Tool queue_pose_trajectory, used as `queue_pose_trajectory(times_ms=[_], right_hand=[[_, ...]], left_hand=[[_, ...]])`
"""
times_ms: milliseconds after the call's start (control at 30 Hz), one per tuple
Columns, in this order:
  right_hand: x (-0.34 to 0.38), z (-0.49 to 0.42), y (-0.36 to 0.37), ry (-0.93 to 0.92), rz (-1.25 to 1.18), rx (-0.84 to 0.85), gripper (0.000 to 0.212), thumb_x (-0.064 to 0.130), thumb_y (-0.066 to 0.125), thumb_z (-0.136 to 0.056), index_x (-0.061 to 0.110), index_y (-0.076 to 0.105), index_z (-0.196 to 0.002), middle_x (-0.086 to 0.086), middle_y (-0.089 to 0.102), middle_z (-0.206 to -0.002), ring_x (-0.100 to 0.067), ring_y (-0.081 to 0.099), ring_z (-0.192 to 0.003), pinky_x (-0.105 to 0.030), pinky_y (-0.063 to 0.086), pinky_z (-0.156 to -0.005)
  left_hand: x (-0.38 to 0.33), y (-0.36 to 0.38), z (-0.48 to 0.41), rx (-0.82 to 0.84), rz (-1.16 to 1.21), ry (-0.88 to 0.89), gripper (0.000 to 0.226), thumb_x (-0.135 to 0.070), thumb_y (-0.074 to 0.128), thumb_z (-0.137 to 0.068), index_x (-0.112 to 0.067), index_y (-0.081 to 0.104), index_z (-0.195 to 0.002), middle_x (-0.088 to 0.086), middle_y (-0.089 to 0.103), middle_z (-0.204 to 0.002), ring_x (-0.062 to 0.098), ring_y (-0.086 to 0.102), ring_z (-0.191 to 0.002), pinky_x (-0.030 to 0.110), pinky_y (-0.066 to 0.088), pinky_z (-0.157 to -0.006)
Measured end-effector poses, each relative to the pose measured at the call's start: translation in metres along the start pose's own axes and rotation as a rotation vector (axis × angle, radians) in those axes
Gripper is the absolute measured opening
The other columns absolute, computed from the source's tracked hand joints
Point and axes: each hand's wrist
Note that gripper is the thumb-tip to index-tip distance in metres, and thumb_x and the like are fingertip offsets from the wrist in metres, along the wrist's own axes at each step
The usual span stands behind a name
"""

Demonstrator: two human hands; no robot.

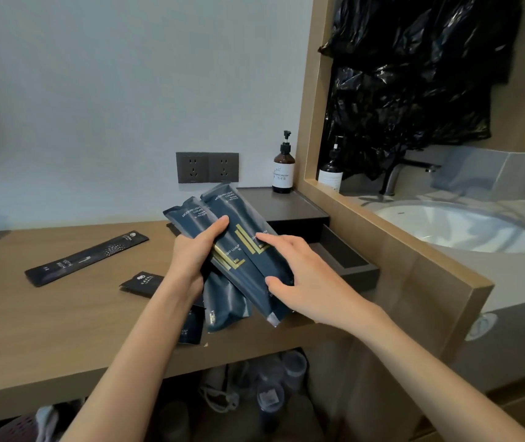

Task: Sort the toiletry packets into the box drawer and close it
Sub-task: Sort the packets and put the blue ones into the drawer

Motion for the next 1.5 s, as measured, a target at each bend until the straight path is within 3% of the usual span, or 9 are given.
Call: queue_pose_trajectory(times_ms=[67, 100, 233, 433, 800, 933, 1100, 1200, 1500], right_hand=[[-0.001, 0.001, 0.000, 0.032, 0.024, -0.022, 0.063, 0.037, 0.052, -0.092, 0.047, 0.019, -0.145, 0.005, 0.037, -0.123, -0.001, 0.050, -0.072, -0.018, 0.040, -0.062], [0.000, 0.001, -0.002, 0.053, 0.028, -0.033, 0.062, 0.038, 0.051, -0.092, 0.047, 0.019, -0.145, 0.005, 0.038, -0.116, -0.003, 0.048, -0.066, -0.018, 0.037, -0.058], [-0.006, 0.004, -0.025, 0.141, 0.027, -0.106, 0.058, 0.041, 0.048, -0.093, 0.046, 0.023, -0.145, 0.004, 0.039, -0.108, -0.009, 0.054, -0.076, -0.024, 0.049, -0.067], [-0.040, 0.013, -0.050, 0.379, 0.176, -0.056, 0.069, 0.041, 0.062, -0.088, 0.037, 0.025, -0.146, -0.005, 0.036, -0.130, -0.020, 0.054, -0.103, -0.031, 0.053, -0.085], [-0.074, -0.047, -0.037, 0.534, -0.081, 0.129, 0.063, 0.021, 0.069, -0.083, 0.019, 0.045, -0.142, -0.006, 0.046, -0.142, -0.022, 0.051, -0.121, -0.030, 0.043, -0.098], [-0.079, -0.066, -0.018, 0.538, -0.168, 0.191, 0.062, 0.024, 0.063, -0.090, 0.015, 0.038, -0.146, -0.006, 0.040, -0.148, -0.022, 0.041, -0.133, -0.026, 0.032, -0.092], [-0.084, -0.075, -0.007, 0.476, -0.174, 0.243, 0.044, 0.018, 0.042, -0.101, 0.012, 0.039, -0.145, -0.006, 0.039, -0.151, -0.021, 0.035, -0.139, -0.032, 0.028, -0.110], [-0.091, -0.076, -0.003, 0.395, -0.077, 0.305, 0.048, 0.009, 0.050, -0.097, 0.016, 0.043, -0.144, -0.004, 0.041, -0.151, -0.021, 0.037, -0.138, -0.034, 0.031, -0.110], [-0.110, -0.084, 0.008, 0.305, 0.132, 0.397, 0.055, 0.015, 0.060, -0.093, 0.031, 0.043, -0.142, -0.004, 0.041, -0.150, -0.027, 0.046, -0.131, -0.041, 0.043, -0.105]], left_hand=[[0.003, 0.003, 0.000, 0.034, -0.017, -0.012, 0.032, -0.029, 0.078, -0.078, -0.011, 0.069, -0.103, 0.006, 0.076, -0.088, 0.018, 0.073, -0.073, 0.027, 0.056, -0.059], [0.003, 0.003, -0.001, 0.049, -0.024, -0.020, 0.033, -0.032, 0.078, -0.077, -0.012, 0.069, -0.102, 0.006, 0.077, -0.089, 0.020, 0.073, -0.076, 0.029, 0.057, -0.063], [0.005, 0.003, -0.007, 0.094, -0.100, 0.014, 0.034, -0.040, 0.076, -0.076, -0.016, 0.074, -0.101, 0.004, 0.077, -0.092, 0.019, 0.073, -0.082, 0.029, 0.055, -0.067], [0.018, -0.011, -0.023, 0.122, -0.168, -0.023, 0.031, -0.041, 0.069, -0.083, -0.016, 0.076, -0.100, 0.006, 0.073, -0.102, 0.020, 0.066, -0.083, 0.031, 0.053, -0.073], [0.051, -0.024, -0.045, 0.162, -0.240, -0.055, 0.023, -0.034, 0.066, -0.087, -0.016, 0.076, -0.097, 0.010, 0.071, -0.108, 0.023, 0.065, -0.090, 0.034, 0.053, -0.077], [0.053, -0.025, -0.053, 0.177, -0.257, -0.038, 0.024, -0.032, 0.065, -0.088, -0.014, 0.075, -0.101, 0.009, 0.070, -0.107, 0.022, 0.066, -0.089, 0.030, 0.052, -0.071], [0.052, -0.024, -0.065, 0.169, -0.266, -0.046, 0.026, -0.032, 0.065, -0.087, -0.013, 0.074, -0.102, 0.010, 0.069, -0.107, 0.022, 0.065, -0.088, 0.030, 0.051, -0.070], [0.055, -0.022, -0.071, 0.161, -0.256, -0.050, 0.026, -0.033, 0.066, -0.087, -0.013, 0.074, -0.102, 0.011, 0.069, -0.109, 0.022, 0.065, -0.091, 0.030, 0.051, -0.072], [0.063, -0.021, -0.071, 0.179, -0.291, -0.029, 0.023, -0.033, 0.068, -0.085, -0.016, 0.076, -0.098, 0.007, 0.071, -0.106, 0.022, 0.067, -0.093, 0.030, 0.052, -0.074]])
Point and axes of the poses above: each hand's wrist, its own z-axis away from the middle knuckle, its own y-axis out of the palm, x = y × z
